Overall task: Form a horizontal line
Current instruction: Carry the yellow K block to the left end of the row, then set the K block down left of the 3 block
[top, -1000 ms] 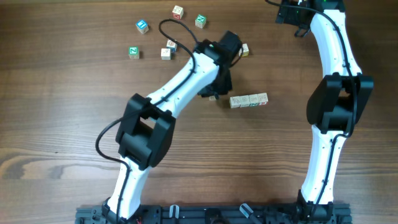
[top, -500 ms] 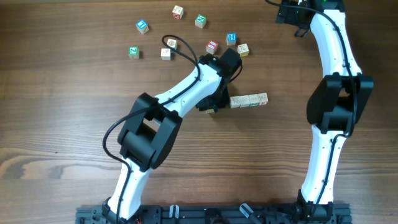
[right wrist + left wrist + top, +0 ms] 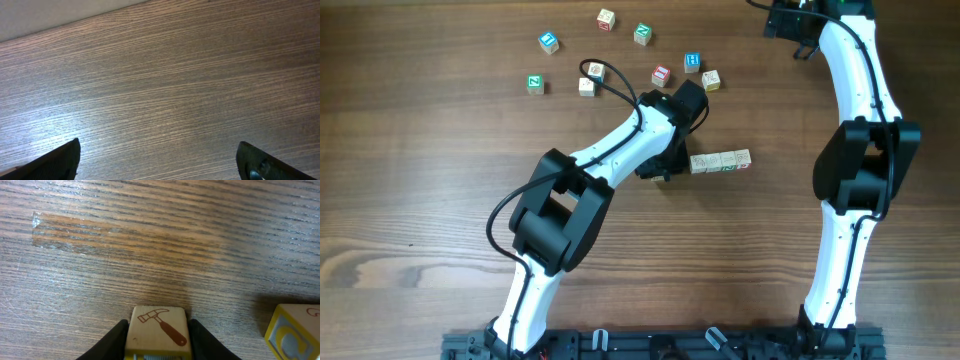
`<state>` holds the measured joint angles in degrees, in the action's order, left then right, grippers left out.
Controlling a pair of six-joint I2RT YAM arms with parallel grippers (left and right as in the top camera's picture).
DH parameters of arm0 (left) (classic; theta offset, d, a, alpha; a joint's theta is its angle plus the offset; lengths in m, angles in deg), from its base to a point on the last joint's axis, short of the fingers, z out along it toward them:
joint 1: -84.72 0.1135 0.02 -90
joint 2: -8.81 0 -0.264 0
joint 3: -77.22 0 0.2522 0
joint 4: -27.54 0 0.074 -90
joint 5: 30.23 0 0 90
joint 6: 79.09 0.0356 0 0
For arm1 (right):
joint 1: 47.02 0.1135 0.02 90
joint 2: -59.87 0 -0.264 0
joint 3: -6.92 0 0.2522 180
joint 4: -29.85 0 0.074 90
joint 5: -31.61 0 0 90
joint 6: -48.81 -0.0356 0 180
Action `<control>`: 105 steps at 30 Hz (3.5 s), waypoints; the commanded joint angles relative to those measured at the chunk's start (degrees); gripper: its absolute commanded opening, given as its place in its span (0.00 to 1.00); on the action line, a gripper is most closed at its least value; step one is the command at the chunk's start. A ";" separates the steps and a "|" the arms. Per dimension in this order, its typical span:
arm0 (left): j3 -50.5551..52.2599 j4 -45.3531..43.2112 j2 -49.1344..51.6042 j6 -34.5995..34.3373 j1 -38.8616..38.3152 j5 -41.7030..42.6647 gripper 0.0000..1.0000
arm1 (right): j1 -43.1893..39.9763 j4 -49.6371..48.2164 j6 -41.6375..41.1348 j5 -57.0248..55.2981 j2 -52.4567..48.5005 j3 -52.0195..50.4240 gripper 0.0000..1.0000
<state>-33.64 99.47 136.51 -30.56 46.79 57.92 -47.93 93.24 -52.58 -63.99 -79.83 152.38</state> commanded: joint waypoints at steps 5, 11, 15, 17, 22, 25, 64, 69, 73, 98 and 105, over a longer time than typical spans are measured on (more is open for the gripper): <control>0.46 -0.15 -1.49 -0.98 -0.09 -1.20 0.39 | 0.28 -0.15 0.76 0.09 0.39 0.17 1.00; 0.46 -0.17 -1.49 -0.98 -0.09 -1.20 0.40 | 0.28 -0.15 0.79 0.09 0.39 0.17 1.00; 0.46 -0.15 -1.49 -0.98 -0.09 -1.20 0.42 | 0.28 -0.15 0.76 0.11 0.39 0.17 1.00; 0.46 -0.15 -1.49 -0.98 -0.09 -1.20 0.43 | 0.28 -0.15 0.76 0.09 0.39 0.17 1.00; 0.46 -1.01 -1.49 -0.98 -0.09 -1.14 0.34 | 0.28 -0.15 0.76 0.09 0.39 0.17 1.00; 0.46 -1.05 -1.49 -0.98 -0.09 1.05 0.28 | 0.28 -0.15 0.76 0.09 0.39 0.17 1.00; 0.46 -0.02 -1.49 8.48 8.41 14.51 0.04 | 0.28 -0.15 0.79 0.11 0.39 0.17 1.00; 0.46 -0.55 -1.49 8.17 6.99 14.51 0.04 | 0.28 -0.15 0.76 0.09 0.39 0.17 1.00; 0.46 -1.92 -1.49 8.02 5.11 14.47 0.04 | 0.28 -0.15 0.76 0.11 0.39 0.17 1.00; 0.46 -3.56 -1.49 3.28 2.78 15.93 0.04 | 0.28 -0.15 0.76 0.09 0.39 0.17 1.00; 0.46 -3.72 -1.49 3.26 2.82 15.54 0.04 | 0.28 -0.15 0.76 0.09 0.39 0.17 1.00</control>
<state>-33.56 95.82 136.45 -26.69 49.56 73.20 -47.93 93.24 -52.58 -63.99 -79.83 152.38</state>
